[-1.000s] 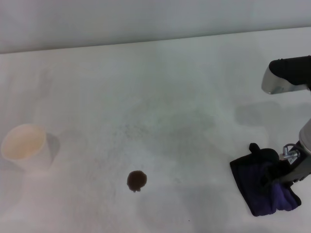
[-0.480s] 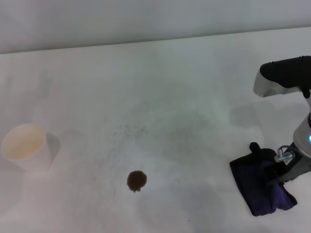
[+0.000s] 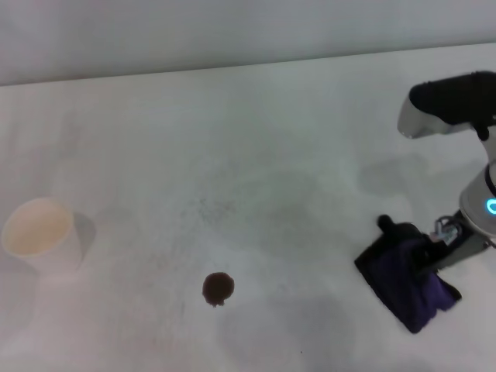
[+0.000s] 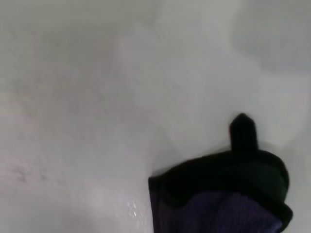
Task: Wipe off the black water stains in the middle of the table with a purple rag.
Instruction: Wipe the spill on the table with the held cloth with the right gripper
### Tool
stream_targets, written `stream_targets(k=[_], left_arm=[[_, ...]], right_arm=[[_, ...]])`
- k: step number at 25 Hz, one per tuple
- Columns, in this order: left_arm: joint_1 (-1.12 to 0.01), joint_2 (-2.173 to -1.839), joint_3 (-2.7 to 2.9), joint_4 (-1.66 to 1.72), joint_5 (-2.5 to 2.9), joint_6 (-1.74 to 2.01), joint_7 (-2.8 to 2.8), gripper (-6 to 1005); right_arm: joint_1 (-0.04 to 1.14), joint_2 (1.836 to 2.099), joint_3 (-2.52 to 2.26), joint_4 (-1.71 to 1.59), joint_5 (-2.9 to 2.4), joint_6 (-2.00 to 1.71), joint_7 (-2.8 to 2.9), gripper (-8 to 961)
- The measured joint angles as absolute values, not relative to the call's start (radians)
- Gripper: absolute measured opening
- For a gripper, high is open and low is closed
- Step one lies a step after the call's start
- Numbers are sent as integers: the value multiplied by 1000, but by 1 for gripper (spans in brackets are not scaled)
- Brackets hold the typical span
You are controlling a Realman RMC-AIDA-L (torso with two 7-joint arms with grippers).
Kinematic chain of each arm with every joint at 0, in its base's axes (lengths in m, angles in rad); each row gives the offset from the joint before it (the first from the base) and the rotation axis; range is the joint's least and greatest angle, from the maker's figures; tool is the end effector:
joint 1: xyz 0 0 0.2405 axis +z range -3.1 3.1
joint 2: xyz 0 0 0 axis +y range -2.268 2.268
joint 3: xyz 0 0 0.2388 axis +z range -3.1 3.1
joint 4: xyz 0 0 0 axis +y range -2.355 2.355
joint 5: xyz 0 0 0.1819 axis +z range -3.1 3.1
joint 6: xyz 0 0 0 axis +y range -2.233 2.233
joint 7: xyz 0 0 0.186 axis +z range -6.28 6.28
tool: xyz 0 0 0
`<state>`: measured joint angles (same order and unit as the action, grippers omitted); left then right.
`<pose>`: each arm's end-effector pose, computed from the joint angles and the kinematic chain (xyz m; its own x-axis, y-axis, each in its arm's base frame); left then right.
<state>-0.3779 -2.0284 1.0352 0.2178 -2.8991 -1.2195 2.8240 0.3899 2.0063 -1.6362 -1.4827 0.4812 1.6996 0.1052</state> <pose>-0.3225 0.3534 0.1129 0.6957 -0.2235 0.6827 0.7098 0.0683 -0.7011 0.2595 0.2549 -0.0205 0.1716 -0.9764 0.1313 -0.7484 -0.2158 -0.6271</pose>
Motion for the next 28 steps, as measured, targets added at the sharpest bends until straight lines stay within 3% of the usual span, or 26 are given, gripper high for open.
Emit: stream_targets(k=[19,28], left_arm=[[-364,-2054,1041,218,-2865,-1240,2824,892],[-353,-2062,1039,216,-2846,-1243,2824,892]], right_arm=[[542,2017,-1730,-1360,720,1431,-208,104],[555,2023,-1879,-1353,900,1377,-291,101]])
